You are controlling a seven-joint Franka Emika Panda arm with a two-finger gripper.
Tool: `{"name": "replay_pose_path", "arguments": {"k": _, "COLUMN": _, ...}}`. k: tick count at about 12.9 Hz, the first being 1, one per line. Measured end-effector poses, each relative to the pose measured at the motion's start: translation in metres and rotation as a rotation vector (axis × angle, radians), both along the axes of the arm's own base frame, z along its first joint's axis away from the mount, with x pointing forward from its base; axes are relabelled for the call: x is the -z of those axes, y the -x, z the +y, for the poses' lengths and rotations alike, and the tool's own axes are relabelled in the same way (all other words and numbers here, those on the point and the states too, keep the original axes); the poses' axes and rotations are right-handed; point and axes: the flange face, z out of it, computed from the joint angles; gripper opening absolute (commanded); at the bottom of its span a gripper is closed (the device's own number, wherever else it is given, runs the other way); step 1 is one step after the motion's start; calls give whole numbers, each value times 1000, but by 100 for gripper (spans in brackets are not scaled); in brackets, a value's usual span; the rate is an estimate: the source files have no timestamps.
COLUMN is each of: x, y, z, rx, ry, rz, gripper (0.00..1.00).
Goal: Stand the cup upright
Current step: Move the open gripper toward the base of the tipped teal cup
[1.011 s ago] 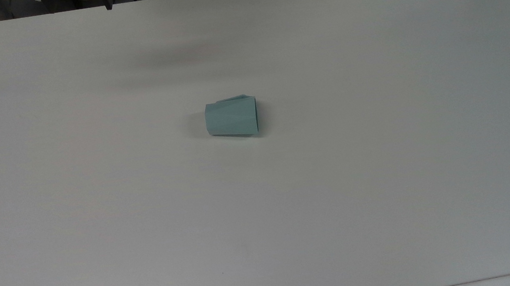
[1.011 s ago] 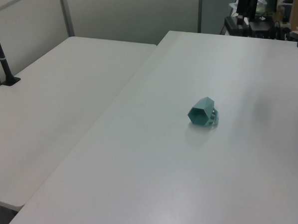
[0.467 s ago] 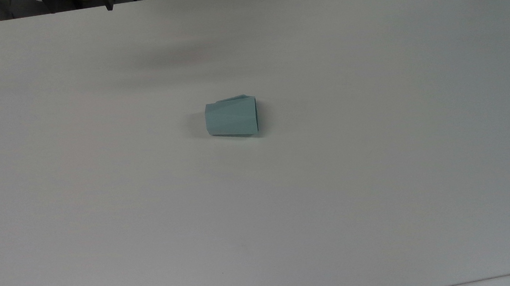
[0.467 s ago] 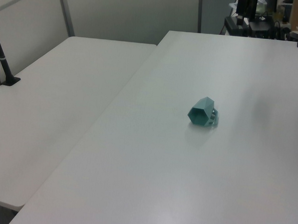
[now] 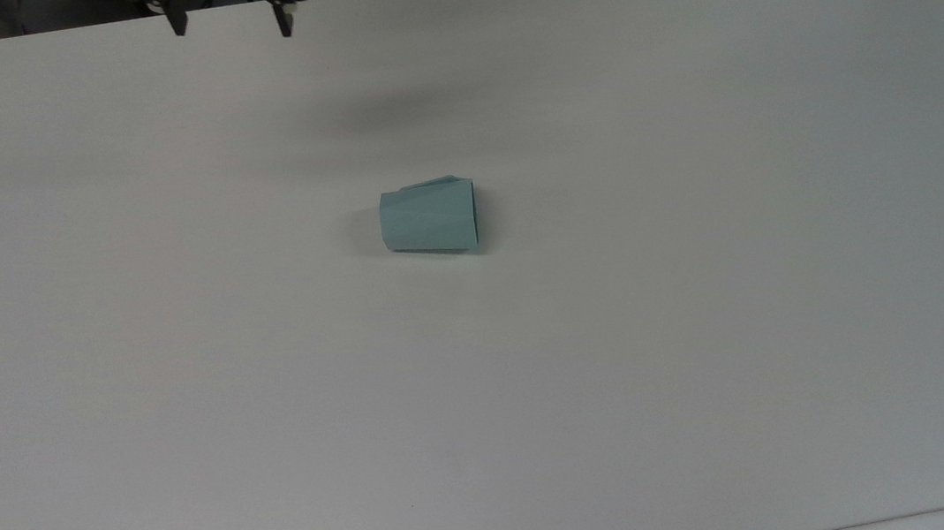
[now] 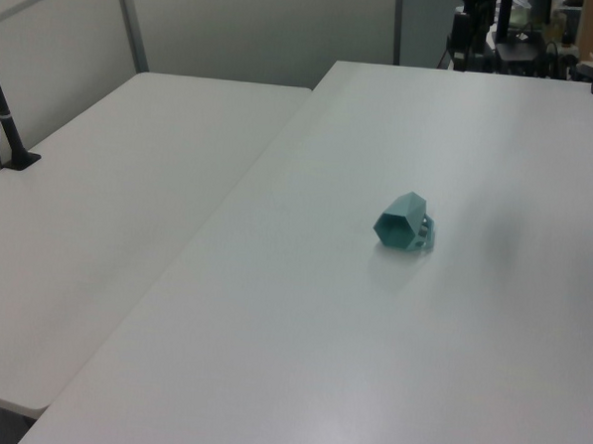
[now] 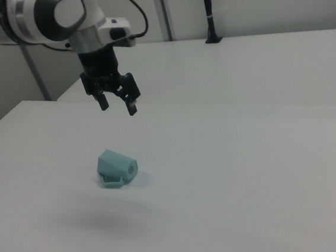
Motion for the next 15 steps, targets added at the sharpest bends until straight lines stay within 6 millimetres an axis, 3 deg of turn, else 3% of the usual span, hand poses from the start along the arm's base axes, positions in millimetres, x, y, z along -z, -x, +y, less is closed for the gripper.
{"name": "replay_pose_path", "arguments": {"k": 2, "x": 4, "y": -2, "z": 35, "rx": 12, "ry": 75, "rz": -17, "gripper": 100}}
{"name": "replay_pose_path", "arguments": {"k": 7, "x": 21, "y": -2, "z": 148, "rx": 45, "ry": 259, "rz": -107, "gripper": 100}}
{"name": "replay_pose_path", "arguments": {"k": 9, "x": 54, "y": 3, "z": 217, "rx": 17, "ry": 398, "rz": -169, "gripper": 100}}
{"name": "replay_pose_path", "arguments": {"k": 11, "x": 102, "y": 13, "z": 273, "rx": -41, "ry": 556, "rz": -217, "gripper": 100}}
{"name": "replay_pose_path", "arguments": {"k": 13, "x": 146, "y": 22, "z": 307, "rx": -86, "ry": 694, "rz": -240, "gripper": 100}}
{"name": "replay_pose_path", "arguments": {"k": 15, "x": 170, "y": 27, "z": 323, "rx": -114, "ry": 772, "rz": -273, "gripper": 100}}
